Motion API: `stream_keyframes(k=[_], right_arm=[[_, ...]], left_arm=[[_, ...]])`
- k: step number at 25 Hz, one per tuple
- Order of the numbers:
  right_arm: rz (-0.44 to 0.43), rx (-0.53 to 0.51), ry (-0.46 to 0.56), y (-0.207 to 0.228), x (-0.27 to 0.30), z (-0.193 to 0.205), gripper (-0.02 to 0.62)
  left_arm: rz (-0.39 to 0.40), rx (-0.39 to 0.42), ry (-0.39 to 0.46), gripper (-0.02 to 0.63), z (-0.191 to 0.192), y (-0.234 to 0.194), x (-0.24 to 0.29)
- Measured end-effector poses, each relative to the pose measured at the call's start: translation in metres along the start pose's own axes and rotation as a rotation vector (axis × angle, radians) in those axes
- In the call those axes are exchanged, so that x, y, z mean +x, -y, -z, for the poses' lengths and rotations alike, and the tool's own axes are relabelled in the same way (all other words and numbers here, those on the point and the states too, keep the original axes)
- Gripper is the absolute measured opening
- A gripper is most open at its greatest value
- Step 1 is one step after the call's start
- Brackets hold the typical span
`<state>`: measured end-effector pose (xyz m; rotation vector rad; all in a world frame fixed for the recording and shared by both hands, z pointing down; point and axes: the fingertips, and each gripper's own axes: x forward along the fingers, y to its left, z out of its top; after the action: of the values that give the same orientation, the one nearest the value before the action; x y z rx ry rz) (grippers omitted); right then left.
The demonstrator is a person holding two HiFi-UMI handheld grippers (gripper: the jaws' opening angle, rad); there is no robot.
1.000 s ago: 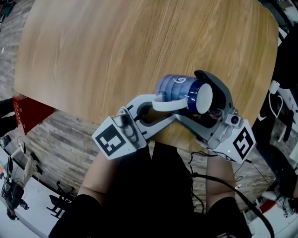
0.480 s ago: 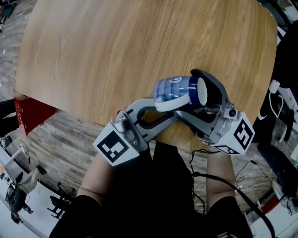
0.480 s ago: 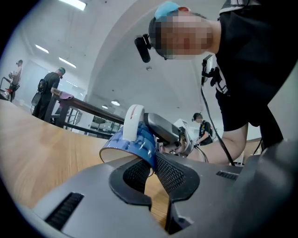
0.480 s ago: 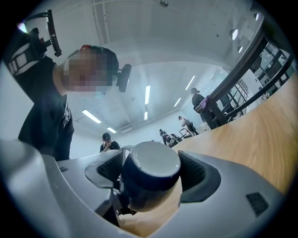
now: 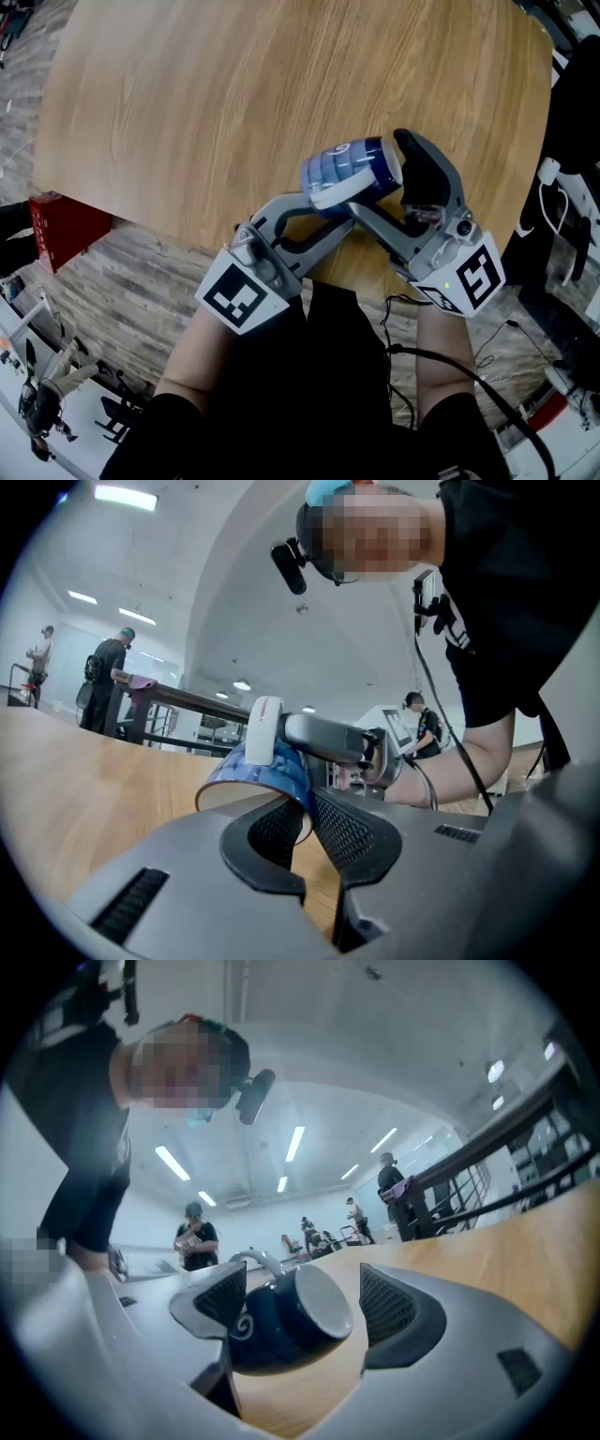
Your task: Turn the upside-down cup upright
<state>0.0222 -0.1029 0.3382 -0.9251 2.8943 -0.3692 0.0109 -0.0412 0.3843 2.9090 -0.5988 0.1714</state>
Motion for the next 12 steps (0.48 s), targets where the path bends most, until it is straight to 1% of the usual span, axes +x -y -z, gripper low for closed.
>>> stream_keyframes(k=[2, 4, 7, 9, 12], right_arm=[[0.038, -0.059, -0.023, 0.004, 0.001, 0.0, 0.32], [0.045, -0.08, -0.037, 0.004, 0.001, 0.002, 0.319], [0.061, -0.129, -0.067, 0.004, 0.0, 0.005, 0.319], [0.08, -0.189, -0.103, 0.002, -0.002, 0.008, 0.319], [0.103, -0.322, -0.176, 0.001, -0.006, 0.01, 0.319]], left_arm=[[-0.022, 0.018, -0.023, 0.04, 0.003, -0.004, -0.002], [-0.046, 0.03, -0.039, 0.038, 0.004, -0.008, -0.004], [-0.085, 0.073, -0.057, 0.038, 0.003, -0.013, -0.002], [-0.096, 0.099, -0.088, 0.038, 0.004, -0.016, -0.002], [-0.098, 0.129, -0.167, 0.038, 0.006, -0.02, -0.002]])
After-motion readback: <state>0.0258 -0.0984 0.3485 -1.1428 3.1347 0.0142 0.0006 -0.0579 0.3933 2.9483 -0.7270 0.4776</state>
